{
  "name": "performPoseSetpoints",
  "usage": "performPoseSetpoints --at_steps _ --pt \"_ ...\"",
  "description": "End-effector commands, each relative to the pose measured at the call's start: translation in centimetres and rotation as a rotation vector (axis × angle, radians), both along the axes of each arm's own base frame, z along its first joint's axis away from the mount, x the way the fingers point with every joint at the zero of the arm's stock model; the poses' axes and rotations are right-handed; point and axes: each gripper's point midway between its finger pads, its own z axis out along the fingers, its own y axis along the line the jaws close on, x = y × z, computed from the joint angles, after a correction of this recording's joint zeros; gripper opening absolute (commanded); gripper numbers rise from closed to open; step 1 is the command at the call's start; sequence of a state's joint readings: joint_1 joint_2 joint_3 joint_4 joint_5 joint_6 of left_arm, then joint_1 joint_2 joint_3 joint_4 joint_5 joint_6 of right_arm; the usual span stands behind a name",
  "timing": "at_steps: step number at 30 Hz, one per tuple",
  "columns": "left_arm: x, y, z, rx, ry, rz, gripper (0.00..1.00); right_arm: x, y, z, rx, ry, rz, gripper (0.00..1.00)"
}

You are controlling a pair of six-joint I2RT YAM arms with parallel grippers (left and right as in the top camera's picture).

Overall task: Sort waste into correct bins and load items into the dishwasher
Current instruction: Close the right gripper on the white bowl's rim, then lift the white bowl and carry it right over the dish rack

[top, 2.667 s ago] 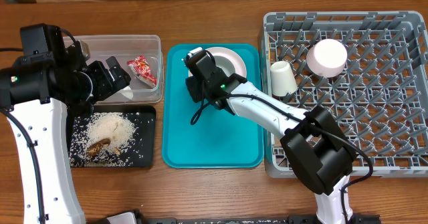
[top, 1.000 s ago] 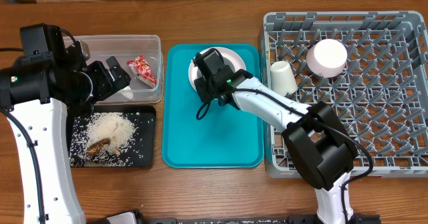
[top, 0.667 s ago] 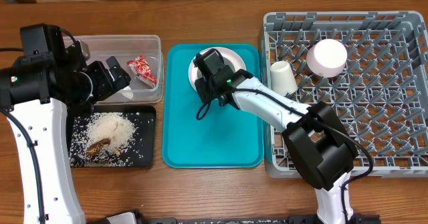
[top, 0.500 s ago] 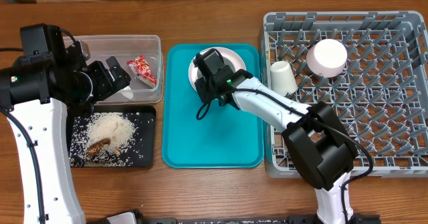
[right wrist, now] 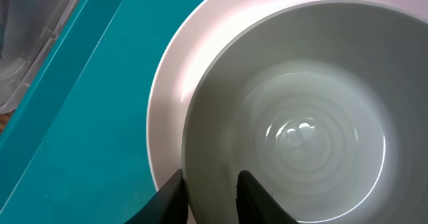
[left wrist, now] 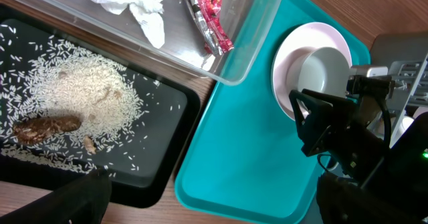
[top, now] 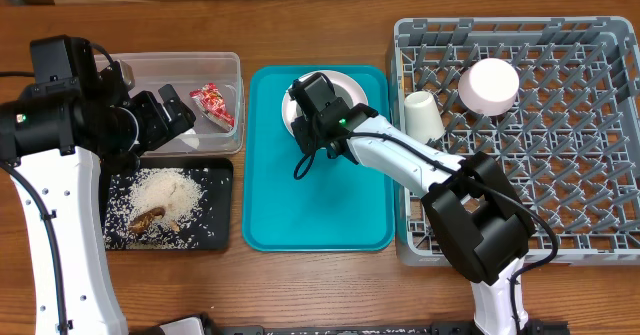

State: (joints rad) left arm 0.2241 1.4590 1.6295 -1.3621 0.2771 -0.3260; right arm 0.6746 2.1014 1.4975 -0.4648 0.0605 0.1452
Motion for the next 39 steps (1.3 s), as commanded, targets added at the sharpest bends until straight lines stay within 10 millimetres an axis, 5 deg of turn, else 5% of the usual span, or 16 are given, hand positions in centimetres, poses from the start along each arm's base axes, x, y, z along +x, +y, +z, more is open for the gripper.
performPoseSetpoints --at_steps 1,14,22,26,32,39 --pt "0.1 -0.2 0.5 -0.004 -0.017 -0.003 1.00 0.3 -0.3 -0.1 -0.021 -0.015 0.007 0.27" --pt "0.1 -0.2 0.5 -0.004 -0.017 -0.003 1.00 0.1 -0.5 -0.3 -0.031 -0.003 0.007 0.12" --pt "0.1 -0.2 0.5 -0.004 -0.017 -0.003 1.00 1.4 0.5 2.5 0.011 -0.056 0.007 0.04" --pt "0.1 -0.2 0.5 -0.004 -0.017 -0.003 1.00 1.2 0.7 6.5 0.043 -0.077 0.013 0.04" --pt "0.1 -0.2 0.5 -0.004 -0.017 -0.003 1.00 -2.3 0.5 16.0 0.173 -0.085 0.082 0.04" --pt "0.1 -0.2 0.5 -0.004 -0.017 -0.003 1.00 -8.2 -4.0 24.7 0.327 -0.033 0.092 0.04"
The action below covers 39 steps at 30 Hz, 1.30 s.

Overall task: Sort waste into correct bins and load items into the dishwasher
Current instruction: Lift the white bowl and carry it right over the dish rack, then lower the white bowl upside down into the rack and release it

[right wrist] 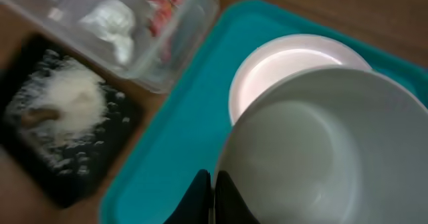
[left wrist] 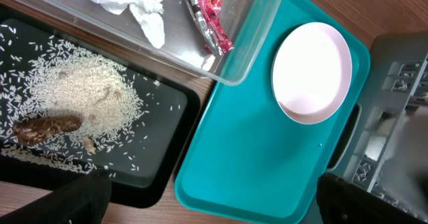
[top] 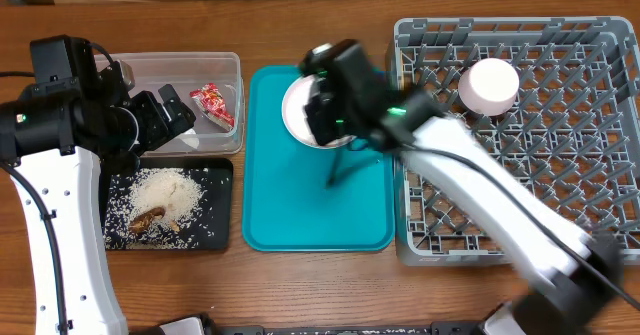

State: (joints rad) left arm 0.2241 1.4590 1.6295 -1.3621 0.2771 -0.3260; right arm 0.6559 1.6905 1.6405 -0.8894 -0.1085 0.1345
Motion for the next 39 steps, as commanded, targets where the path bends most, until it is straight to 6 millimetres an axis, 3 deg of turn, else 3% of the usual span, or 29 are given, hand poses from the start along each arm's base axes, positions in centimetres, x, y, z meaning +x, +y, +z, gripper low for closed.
performPoseSetpoints --at_steps 1,7,10,17,24,34,39 --pt "0.1 -0.2 0.5 -0.004 -0.017 -0.003 1.00 -2.9 -2.4 6.5 0.174 0.024 0.004 0.04" --pt "0.1 -0.2 0.5 -0.004 -0.017 -0.003 1.00 -7.6 -6.8 9.1 0.317 0.210 0.020 0.04" --pt "0.1 -0.2 0.5 -0.004 -0.017 -0.003 1.00 -9.6 -8.1 10.1 0.450 0.340 0.066 0.04" --pt "0.1 -0.2 0.5 -0.004 -0.017 -0.003 1.00 -10.3 -11.3 10.4 0.627 0.428 0.106 0.04" --pt "0.1 -0.2 0.5 -0.004 -0.017 -0.003 1.00 -8.8 -15.5 7.0 0.712 0.449 -0.005 0.04" --pt "0.1 -0.2 0.5 -0.004 -0.017 -0.003 1.00 -8.1 -19.7 0.1 0.857 0.487 -0.158 0.04" --pt "0.1 -0.2 0.5 -0.004 -0.017 -0.003 1.00 -8.0 -21.2 -1.9 0.904 0.495 -0.226 0.04"
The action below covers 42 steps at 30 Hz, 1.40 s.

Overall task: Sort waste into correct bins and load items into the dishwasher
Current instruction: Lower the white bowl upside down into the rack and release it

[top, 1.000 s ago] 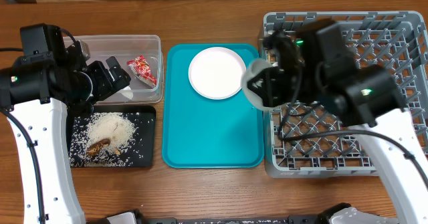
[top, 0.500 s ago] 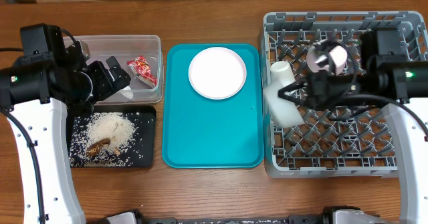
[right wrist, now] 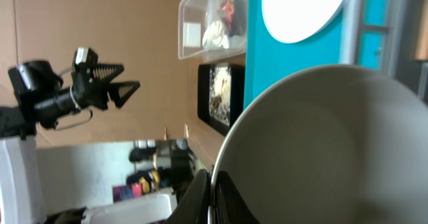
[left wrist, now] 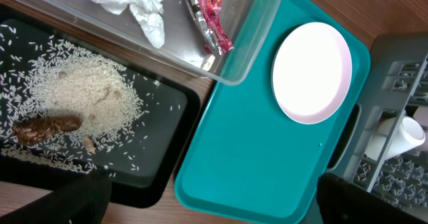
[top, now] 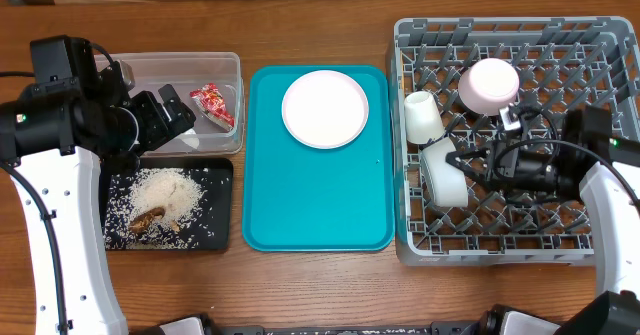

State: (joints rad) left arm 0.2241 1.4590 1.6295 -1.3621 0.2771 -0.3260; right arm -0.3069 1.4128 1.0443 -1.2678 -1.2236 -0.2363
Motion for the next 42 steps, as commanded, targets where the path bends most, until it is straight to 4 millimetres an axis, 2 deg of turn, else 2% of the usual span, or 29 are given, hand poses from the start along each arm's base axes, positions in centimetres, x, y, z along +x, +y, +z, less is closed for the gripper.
performPoseSetpoints --at_steps 1,8,17,25,30,33,42 --pt "0.1 -0.2 0.5 -0.004 -0.017 -0.003 1.00 0.2 -0.7 0.0 0.048 -0.018 -0.034 0.04" --pt "0.1 -0.2 0.5 -0.005 -0.017 -0.003 1.00 0.6 -2.0 -2.2 -0.012 -0.003 -0.066 0.04" --pt "0.1 -0.2 0.5 -0.004 -0.017 -0.003 1.00 1.1 -1.8 -2.3 0.078 0.033 -0.074 0.04" --pt "0.1 -0.2 0.5 -0.004 -0.017 -0.003 1.00 1.9 -2.4 -3.8 0.011 0.014 -0.076 0.04" --pt "0.1 -0.2 0.5 -0.004 -0.017 -0.003 1.00 1.9 -3.6 -6.3 -0.124 0.114 -0.111 0.04" --pt "0.1 -0.2 0.5 -0.004 -0.017 -0.003 1.00 1.9 -4.0 -7.1 -0.177 0.123 -0.115 0.05" --pt "0.1 -0.2 0.5 -0.004 -0.017 -0.003 1.00 2.9 -5.3 -6.1 -0.200 0.091 -0.148 0.20"
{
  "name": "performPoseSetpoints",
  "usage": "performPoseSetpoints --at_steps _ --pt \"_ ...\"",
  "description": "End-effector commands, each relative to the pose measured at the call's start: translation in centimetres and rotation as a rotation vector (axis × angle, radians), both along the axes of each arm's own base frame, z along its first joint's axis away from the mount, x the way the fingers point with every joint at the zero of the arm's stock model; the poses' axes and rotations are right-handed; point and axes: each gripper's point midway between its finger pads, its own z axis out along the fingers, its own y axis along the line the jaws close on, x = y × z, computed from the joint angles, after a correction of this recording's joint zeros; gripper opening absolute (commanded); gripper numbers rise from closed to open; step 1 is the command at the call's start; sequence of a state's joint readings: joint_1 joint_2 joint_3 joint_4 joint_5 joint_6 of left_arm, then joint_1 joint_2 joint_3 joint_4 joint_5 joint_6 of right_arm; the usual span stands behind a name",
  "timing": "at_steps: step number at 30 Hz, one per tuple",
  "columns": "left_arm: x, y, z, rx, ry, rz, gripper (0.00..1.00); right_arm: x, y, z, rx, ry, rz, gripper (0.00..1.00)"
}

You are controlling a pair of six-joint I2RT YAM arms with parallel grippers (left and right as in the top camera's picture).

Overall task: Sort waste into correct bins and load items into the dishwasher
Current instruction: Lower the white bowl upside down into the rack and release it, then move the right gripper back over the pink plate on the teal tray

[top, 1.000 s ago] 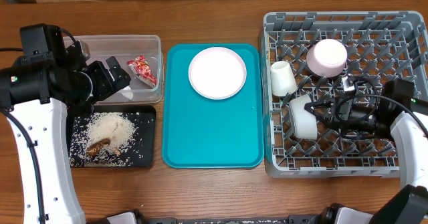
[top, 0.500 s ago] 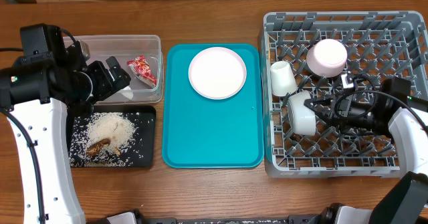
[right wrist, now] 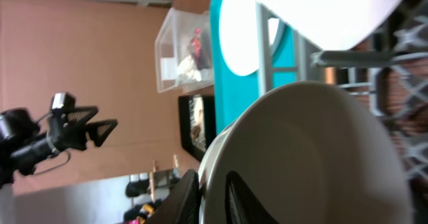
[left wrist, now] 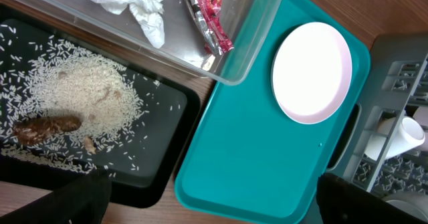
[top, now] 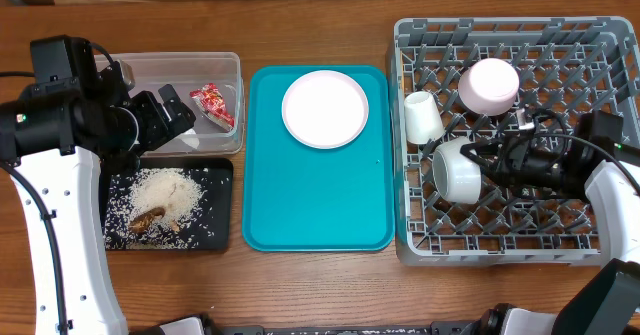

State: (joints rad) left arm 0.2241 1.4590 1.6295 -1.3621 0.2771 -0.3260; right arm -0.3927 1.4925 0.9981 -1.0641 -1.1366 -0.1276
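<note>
A white bowl (top: 455, 175) stands on its edge in the grey dishwasher rack (top: 600, 35), and it fills the right wrist view (right wrist: 321, 157). My right gripper (top: 488, 165) is at its rim (right wrist: 212, 184). Its fingers stand a little apart, one on each side of the rim, so it is open. A pale pink plate (top: 324, 109) lies at the far end of the teal tray (top: 310, 205). My left gripper (top: 170, 115) hangs wide open over the clear bin (top: 170, 70), holding nothing.
The clear bin holds a red wrapper (left wrist: 207, 17) and crumpled tissue (left wrist: 134, 0). A black tray (top: 220, 170) carries rice and a brown scrap. A white cup (top: 421, 116) and an upturned pink bowl (top: 488, 83) sit in the rack.
The bowl has gone from tilted in the rack's left part to standing on edge slightly further right. My right fingers, then pinched on its rim, are now spread. The left arm is unchanged.
My right gripper straddled the rim of the bowl sitting on the plate. Then it was shut on the bowl, holding it above the tray. Then the bowl was tipped into the rack, where it now stands with the fingers loosened. The left arm never moved.
</note>
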Motion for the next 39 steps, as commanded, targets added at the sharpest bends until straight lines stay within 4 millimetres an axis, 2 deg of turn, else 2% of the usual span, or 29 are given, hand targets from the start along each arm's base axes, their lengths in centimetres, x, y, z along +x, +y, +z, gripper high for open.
performPoseSetpoints --at_steps 1,5,10,11,13,17,20,25,29,33,39 --pt "0.1 -0.2 0.5 -0.004 -0.017 -0.003 1.00 0.2 -1.8 -1.7 -0.128 0.040 -0.027 0.20" --pt "0.1 -0.2 0.5 -0.004 -0.017 -0.003 1.00 1.2 -3.4 -0.6 -0.145 0.004 -0.071 0.29" --pt "0.1 -0.2 0.5 -0.004 -0.017 -0.003 1.00 2.4 -6.0 0.7 -0.211 -0.039 -0.132 0.33" --pt "0.1 -0.2 0.5 -0.004 -0.017 -0.003 1.00 2.8 -7.0 1.0 -0.249 -0.048 -0.154 0.33" --pt "0.1 -0.2 0.5 -0.004 -0.017 -0.003 1.00 3.2 -8.5 1.2 -0.314 -0.043 -0.187 0.37" --pt "0.1 -0.2 0.5 -0.004 -0.017 -0.003 1.00 3.7 -11.6 0.9 -0.465 0.026 -0.279 0.38" --pt "0.1 -0.2 0.5 -0.004 -0.017 -0.003 1.00 3.9 -12.6 1.1 -0.507 0.061 -0.324 0.38" --pt "0.1 -0.2 0.5 -0.004 -0.017 -0.003 1.00 4.0 -11.1 1.0 -0.516 0.066 -0.280 0.37" --pt "0.1 -0.2 0.5 -0.004 -0.017 -0.003 1.00 4.0 -8.6 0.6 -0.541 0.073 -0.199 0.37" --pt "0.1 -0.2 0.5 -0.004 -0.017 -0.003 1.00 4.4 -4.1 0.6 -0.546 0.027 -0.071 0.37" --pt "0.1 -0.2 0.5 -0.004 -0.017 -0.003 1.00 5.0 4.6 1.2 -0.563 -0.096 0.122 0.37"
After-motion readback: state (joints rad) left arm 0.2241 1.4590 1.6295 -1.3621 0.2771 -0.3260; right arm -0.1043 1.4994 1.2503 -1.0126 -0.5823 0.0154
